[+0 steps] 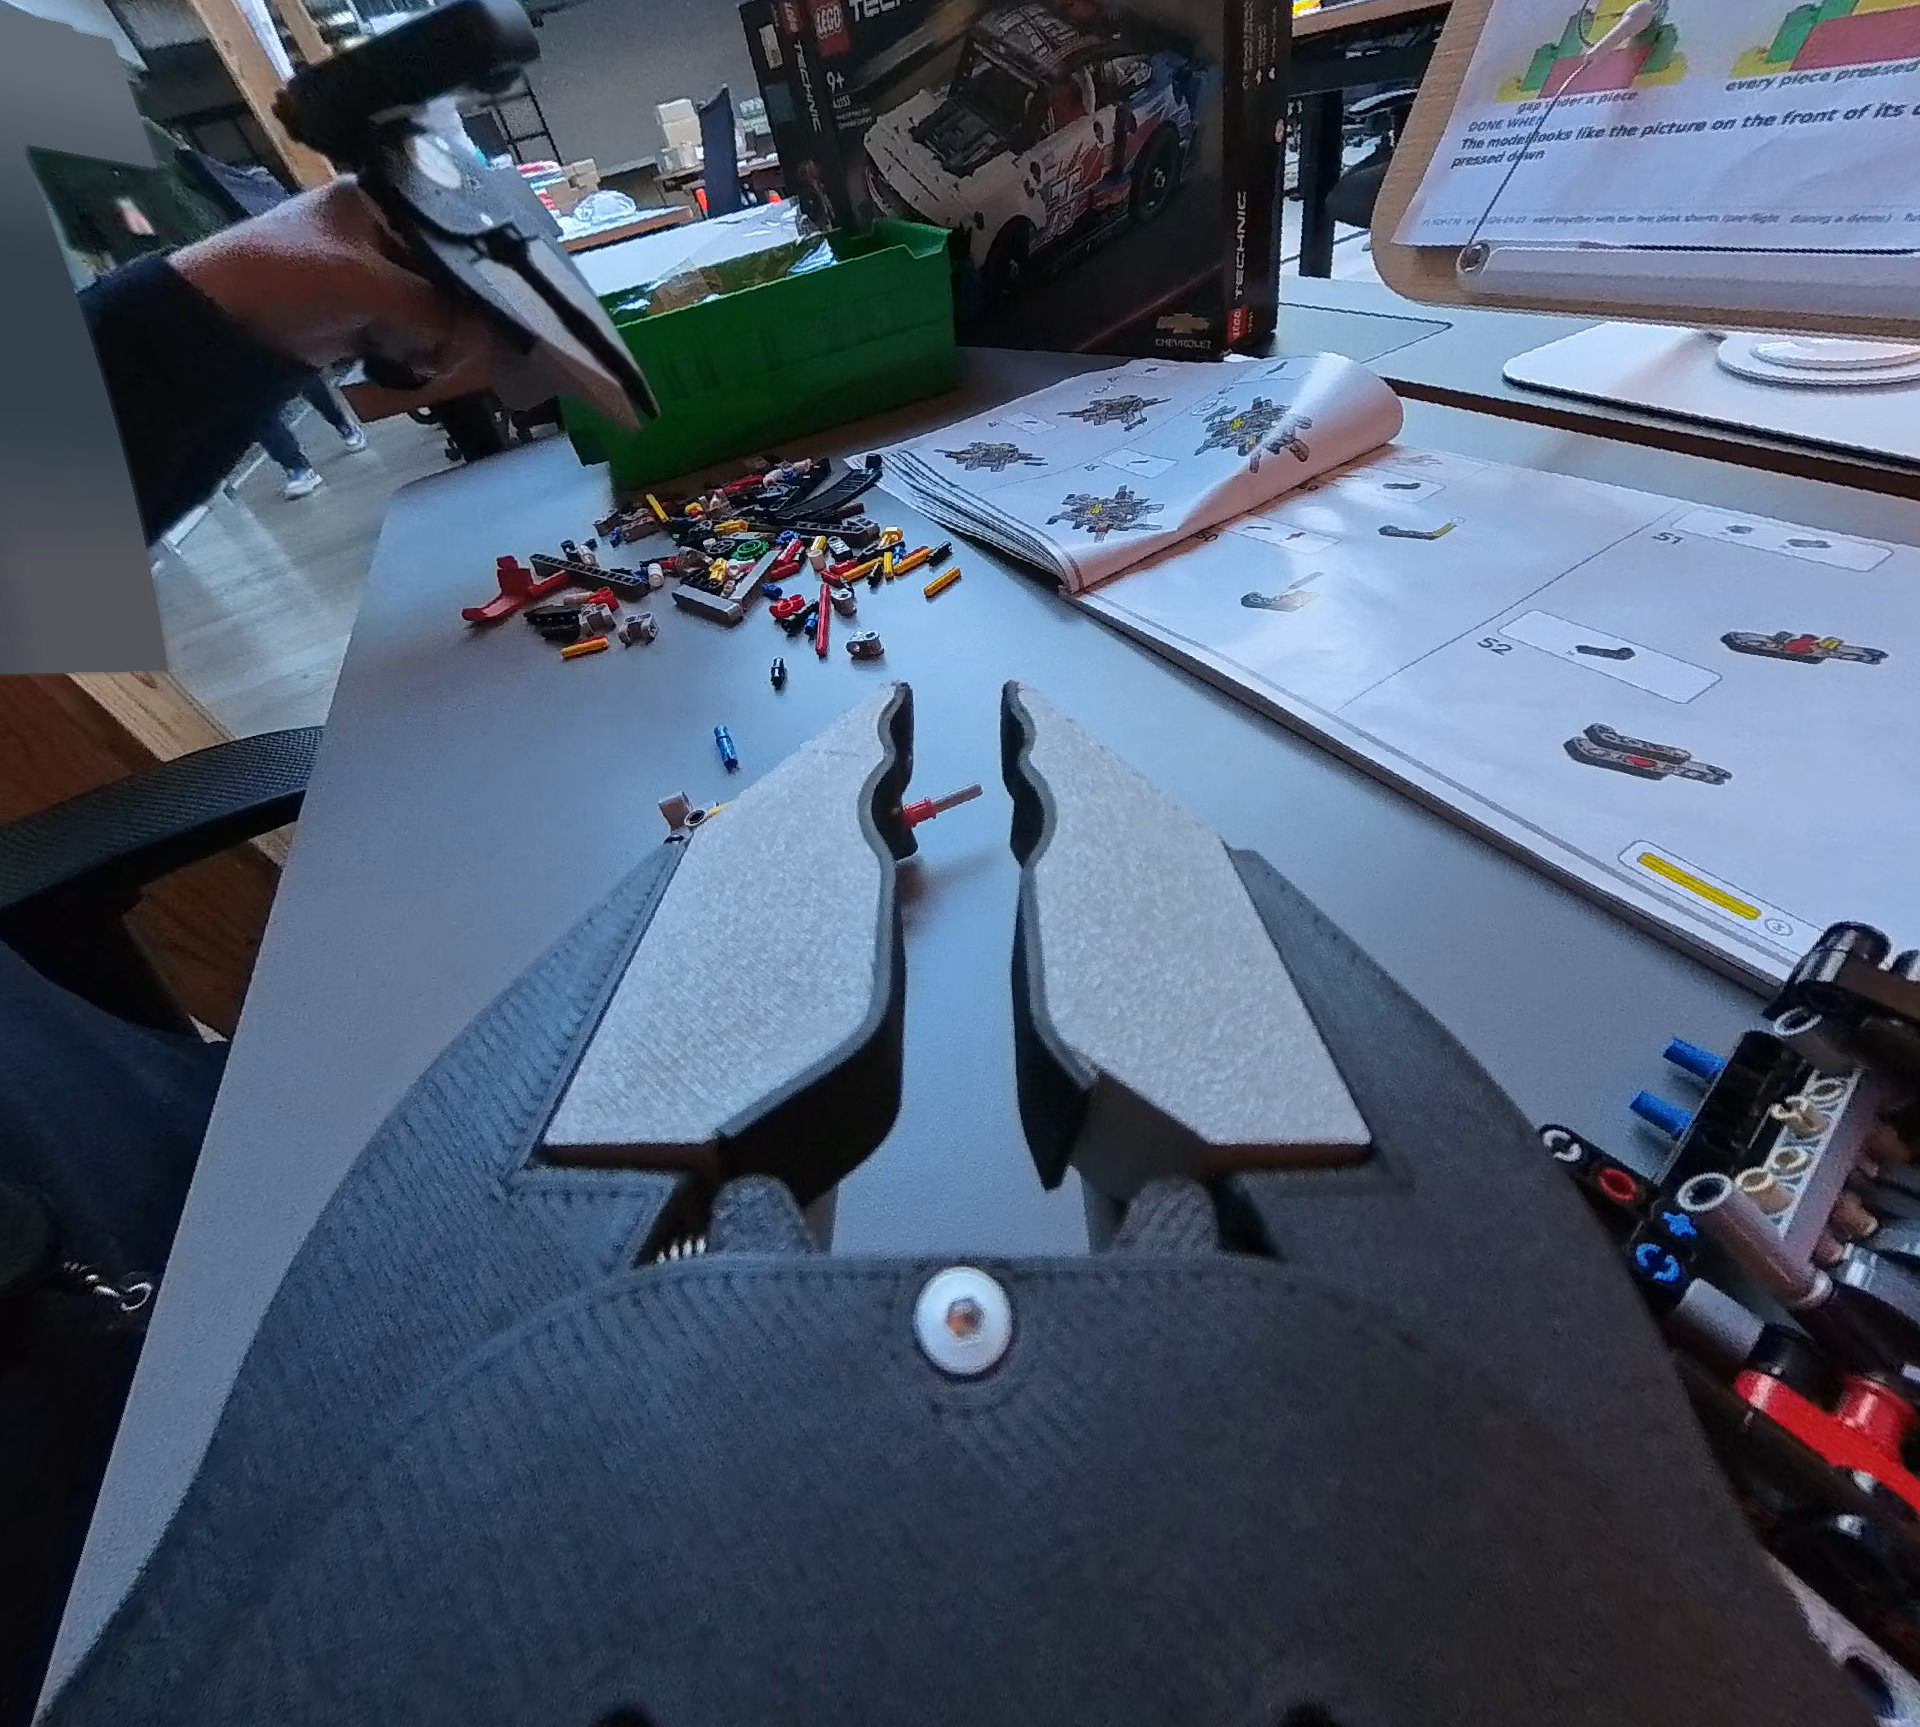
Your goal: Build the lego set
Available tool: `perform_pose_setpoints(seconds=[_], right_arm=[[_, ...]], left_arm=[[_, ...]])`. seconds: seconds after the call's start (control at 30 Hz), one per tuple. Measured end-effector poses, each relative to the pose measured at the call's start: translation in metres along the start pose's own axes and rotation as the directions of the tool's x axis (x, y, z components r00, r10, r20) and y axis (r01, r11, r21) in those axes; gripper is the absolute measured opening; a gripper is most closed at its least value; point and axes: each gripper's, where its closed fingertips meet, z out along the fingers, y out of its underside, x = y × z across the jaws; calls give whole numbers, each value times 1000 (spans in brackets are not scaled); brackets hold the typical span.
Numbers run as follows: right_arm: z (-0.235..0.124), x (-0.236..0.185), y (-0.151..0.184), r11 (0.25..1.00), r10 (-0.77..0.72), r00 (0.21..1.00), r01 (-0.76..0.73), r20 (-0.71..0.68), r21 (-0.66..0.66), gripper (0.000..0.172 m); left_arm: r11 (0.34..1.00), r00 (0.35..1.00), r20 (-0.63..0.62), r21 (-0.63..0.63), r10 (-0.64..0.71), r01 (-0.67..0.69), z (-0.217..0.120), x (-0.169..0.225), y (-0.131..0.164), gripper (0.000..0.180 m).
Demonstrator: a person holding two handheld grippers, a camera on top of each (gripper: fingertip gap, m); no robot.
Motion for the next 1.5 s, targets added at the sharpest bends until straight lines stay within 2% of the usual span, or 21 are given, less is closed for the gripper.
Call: perform_pose_setpoints(seconds=[0.13,0.23,0.5,0.8,0.93,1.13,1.33,1.5], right_arm=[[0,1,0,1000,5,1000,-5,-1,1,13],[0,1,0,1000,9,1000,-9,-1,3,14],[-1,3,-1,1000,30,1000,-30,0,11,17],[-2,3,-2,999,28,1000,-28,-1,17,21],[-3,5,-4,999,28,1000,-28,-12,33,23],[-3,7,-4,999,33,999,-32,-25,33,27],[-3,10,-4,1000,7,998,-5,-66,30,30],[-1,13,0,1000,-19,995,19,-100,-2,36]], left_arm=[[995,999,-47,104,8,-3,-2,9,-33,20],[991,997,-76,131,31,-21,3,17,-49,21],[981,995,-85,189,45,-28,10,20,-68,23],[977,997,-80,212,11,6,10,12,-55,24],[970,999,-51,242,18,-5,6,15,-41,23],[970,999,-34,242,4,5,22,14,-18,20],[939,995,-96,345,39,-3,30,17,-48,21],[868,986,-76,488,151,-95,31,17,-97,22]])
